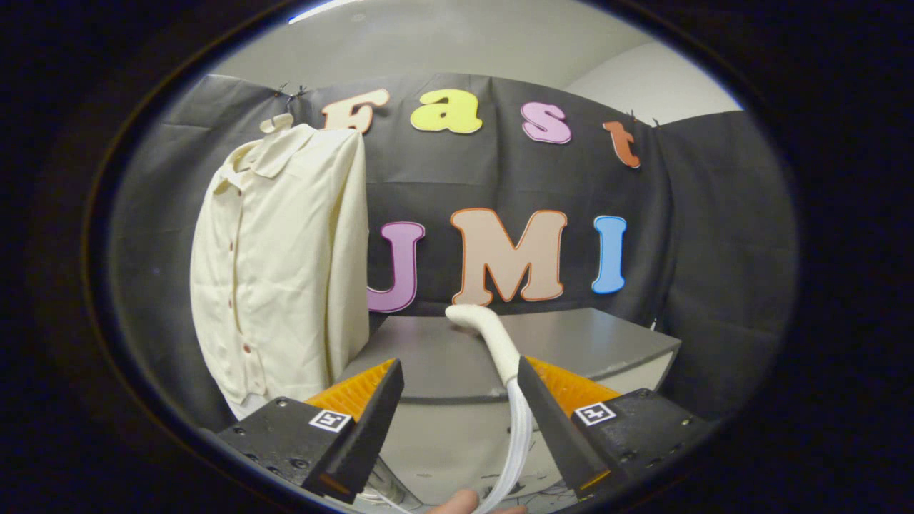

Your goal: Iron the clothes twice with a garment steamer, once on the left side and once on the right side.

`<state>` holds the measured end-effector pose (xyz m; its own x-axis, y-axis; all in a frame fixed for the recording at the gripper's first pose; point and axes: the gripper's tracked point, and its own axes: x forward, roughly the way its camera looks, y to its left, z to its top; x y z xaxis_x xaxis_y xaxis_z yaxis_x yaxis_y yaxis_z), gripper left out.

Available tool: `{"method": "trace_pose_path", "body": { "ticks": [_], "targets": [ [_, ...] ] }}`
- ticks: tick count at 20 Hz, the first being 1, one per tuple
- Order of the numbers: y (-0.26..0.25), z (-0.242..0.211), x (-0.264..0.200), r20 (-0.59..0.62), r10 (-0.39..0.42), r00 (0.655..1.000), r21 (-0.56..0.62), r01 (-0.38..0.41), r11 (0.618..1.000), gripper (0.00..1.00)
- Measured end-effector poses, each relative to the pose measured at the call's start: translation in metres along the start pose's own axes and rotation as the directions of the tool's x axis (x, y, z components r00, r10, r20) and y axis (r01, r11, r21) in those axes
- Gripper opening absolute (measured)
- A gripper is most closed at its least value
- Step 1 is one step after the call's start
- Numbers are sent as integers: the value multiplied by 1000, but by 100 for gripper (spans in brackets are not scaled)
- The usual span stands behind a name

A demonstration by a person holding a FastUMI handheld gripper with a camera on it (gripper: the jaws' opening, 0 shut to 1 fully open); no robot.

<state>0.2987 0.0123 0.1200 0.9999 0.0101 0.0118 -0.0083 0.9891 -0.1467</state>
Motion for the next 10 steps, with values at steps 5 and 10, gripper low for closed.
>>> {"method": "trace_pose_path", "body": {
  "ticks": [5,10],
  "targets": [
    [-31,16,85,-56,-66,996,-12,65,998,96],
    [-37,-6,149,-248,-58,967,-24,53,998,96]
  ]
}}
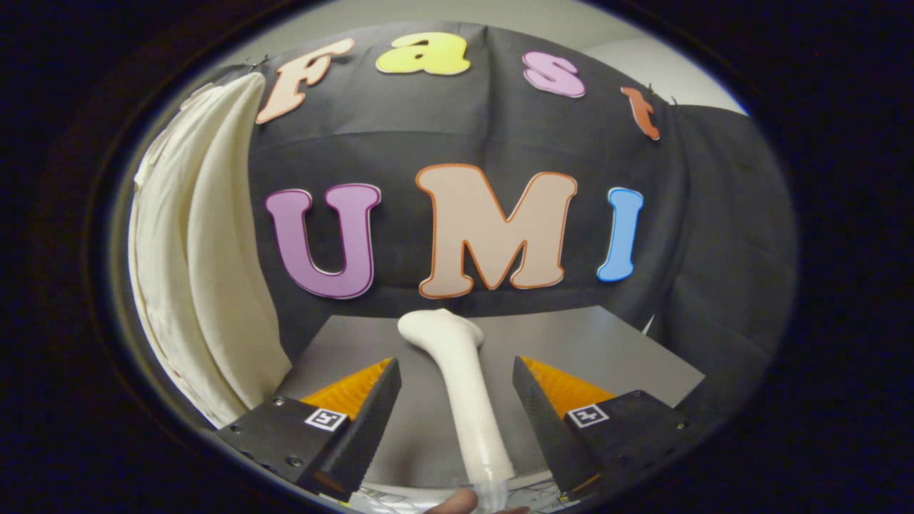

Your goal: Iron the clothes twice with a garment steamer, once on the left side and once on the right side.

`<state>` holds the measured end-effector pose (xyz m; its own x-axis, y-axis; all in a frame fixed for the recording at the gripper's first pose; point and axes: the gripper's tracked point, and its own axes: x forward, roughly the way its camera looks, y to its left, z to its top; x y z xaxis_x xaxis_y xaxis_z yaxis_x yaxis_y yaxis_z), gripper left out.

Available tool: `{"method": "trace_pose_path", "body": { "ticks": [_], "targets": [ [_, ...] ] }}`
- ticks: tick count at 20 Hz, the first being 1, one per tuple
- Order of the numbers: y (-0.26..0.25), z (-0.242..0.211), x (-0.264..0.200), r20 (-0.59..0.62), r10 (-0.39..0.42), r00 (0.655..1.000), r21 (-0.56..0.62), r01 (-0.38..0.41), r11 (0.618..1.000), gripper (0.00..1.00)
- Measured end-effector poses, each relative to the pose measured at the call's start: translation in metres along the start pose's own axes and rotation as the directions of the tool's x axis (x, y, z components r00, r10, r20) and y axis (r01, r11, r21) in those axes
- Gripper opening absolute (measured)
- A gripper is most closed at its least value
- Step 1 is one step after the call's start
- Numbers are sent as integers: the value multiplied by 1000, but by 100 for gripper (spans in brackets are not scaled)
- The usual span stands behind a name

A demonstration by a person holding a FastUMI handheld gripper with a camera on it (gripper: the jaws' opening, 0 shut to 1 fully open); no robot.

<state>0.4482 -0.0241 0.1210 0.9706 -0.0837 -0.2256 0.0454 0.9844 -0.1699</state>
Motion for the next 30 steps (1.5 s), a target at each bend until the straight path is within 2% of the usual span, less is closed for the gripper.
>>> {"method": "trace_pose_path", "body": {
  "ticks": [3,7,9,11,13,14,16,18,22,24,30],
  "targets": [
    [6,-12,28,-124,23,992,-18,-26,1000,97],
    [-2,-27,54,-241,-22,970,-80,2,997,95],
    [-4,-30,66,-283,-33,958,-68,14,998,92],
    [-3,-40,79,-320,-12,947,-40,0,999,75],
    [-3,-35,70,-317,-27,948,-14,24,1000,59],
    [-11,-35,70,-320,-57,946,-25,52,998,56],
    [-20,-34,70,-307,-98,947,-7,101,995,53],
    [-19,-20,61,-251,-105,962,23,114,993,49],
    [-23,24,16,-118,-127,985,51,134,990,45],
    [-19,36,-12,-89,-122,989,48,127,991,43],
    [15,30,-84,-11,-95,995,41,95,995,41]
  ]
}}
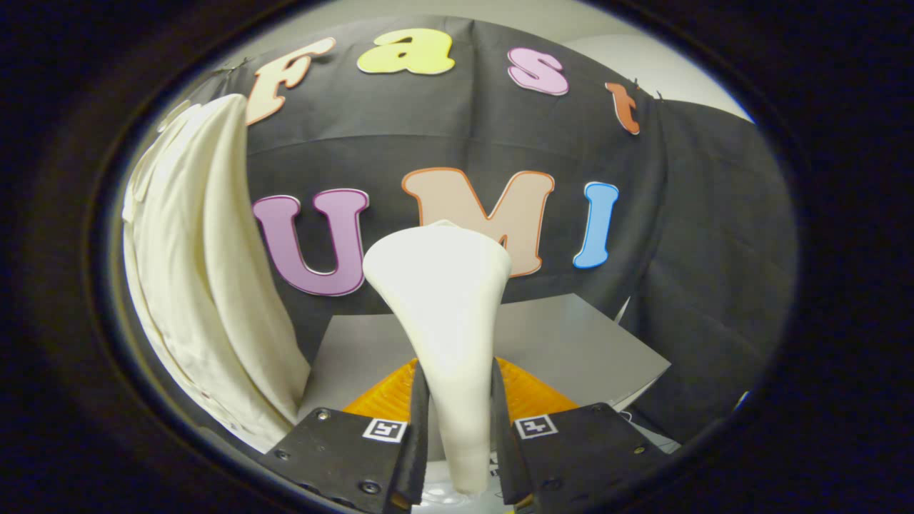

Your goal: Iron the clothes twice with a garment steamer, once on the left side and once on the right side.

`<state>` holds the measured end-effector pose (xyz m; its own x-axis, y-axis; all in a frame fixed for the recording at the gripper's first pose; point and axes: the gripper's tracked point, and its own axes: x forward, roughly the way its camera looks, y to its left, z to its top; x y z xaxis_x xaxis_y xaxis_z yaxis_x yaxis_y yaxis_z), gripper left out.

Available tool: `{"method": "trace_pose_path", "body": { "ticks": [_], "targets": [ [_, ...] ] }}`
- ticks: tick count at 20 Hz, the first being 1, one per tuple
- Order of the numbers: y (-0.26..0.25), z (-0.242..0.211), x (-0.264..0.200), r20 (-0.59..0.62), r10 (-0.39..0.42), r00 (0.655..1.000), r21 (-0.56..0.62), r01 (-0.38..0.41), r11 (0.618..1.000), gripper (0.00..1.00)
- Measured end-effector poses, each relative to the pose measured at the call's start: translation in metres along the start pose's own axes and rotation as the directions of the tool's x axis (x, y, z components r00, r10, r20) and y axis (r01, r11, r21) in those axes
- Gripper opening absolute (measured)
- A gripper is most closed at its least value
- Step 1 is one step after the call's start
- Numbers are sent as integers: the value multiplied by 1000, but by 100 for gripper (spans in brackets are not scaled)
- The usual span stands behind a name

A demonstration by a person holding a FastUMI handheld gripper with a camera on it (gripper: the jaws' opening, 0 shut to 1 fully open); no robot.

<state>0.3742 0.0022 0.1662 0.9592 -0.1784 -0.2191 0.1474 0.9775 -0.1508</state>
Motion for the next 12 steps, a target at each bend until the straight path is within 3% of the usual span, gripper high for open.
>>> {"method": "trace_pose_path", "body": {
  "ticks": [7,12],
  "targets": [
    [64,13,-94,107,8,994,15,-10,1000,41],
    [152,39,-168,192,72,979,29,-79,996,40]
  ]
}}
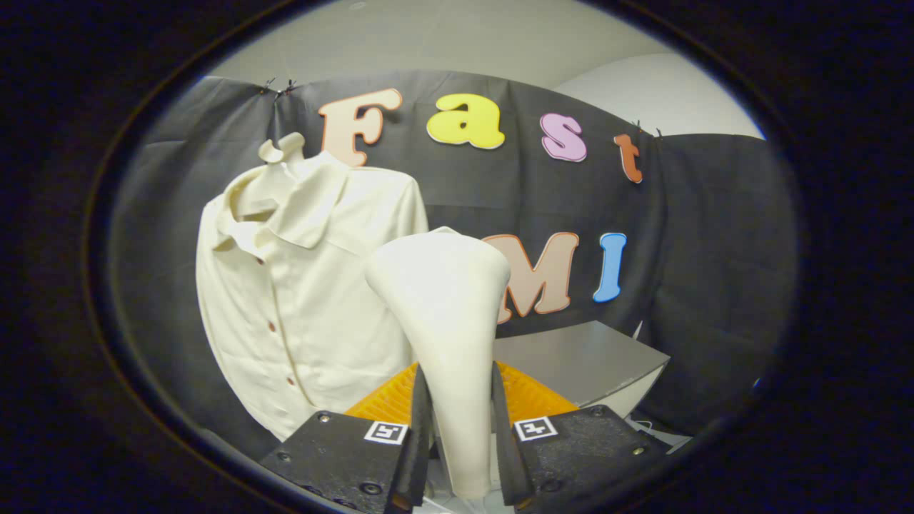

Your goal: Iron the clothes twice with a garment steamer, once on the left side and once on the right side.

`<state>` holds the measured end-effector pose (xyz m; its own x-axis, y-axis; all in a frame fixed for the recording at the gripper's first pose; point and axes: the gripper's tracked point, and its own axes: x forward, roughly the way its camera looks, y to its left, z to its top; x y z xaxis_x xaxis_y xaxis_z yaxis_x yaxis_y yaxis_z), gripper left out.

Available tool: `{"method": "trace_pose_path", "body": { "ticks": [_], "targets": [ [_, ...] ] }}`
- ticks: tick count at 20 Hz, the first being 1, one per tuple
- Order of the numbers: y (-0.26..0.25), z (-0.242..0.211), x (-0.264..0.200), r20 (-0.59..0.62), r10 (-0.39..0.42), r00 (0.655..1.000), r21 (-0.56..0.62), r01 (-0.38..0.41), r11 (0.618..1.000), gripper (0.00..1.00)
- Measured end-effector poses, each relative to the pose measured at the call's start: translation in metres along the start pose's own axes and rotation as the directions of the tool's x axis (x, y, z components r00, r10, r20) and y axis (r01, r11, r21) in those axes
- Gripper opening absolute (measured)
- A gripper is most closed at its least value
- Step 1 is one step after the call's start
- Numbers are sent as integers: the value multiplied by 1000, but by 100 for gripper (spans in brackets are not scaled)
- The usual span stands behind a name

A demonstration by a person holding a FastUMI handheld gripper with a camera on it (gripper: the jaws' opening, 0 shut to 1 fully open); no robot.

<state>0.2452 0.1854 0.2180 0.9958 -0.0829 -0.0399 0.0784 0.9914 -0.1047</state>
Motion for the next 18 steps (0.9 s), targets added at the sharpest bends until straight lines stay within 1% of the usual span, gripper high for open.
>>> {"method": "trace_pose_path", "body": {
  "ticks": [3,5,8,11,14,18],
  "targets": [
    [68,6,-35,29,86,996,24,-87,996,40],
    [106,4,-52,47,128,991,38,-130,991,40],
    [156,-6,-59,36,181,983,73,-183,980,40],
    [192,-8,-48,29,227,974,89,-228,969,40],
    [211,-12,-28,18,218,976,98,-219,971,40],
    [241,-40,9,-47,224,973,63,-221,973,40]
  ]
}}
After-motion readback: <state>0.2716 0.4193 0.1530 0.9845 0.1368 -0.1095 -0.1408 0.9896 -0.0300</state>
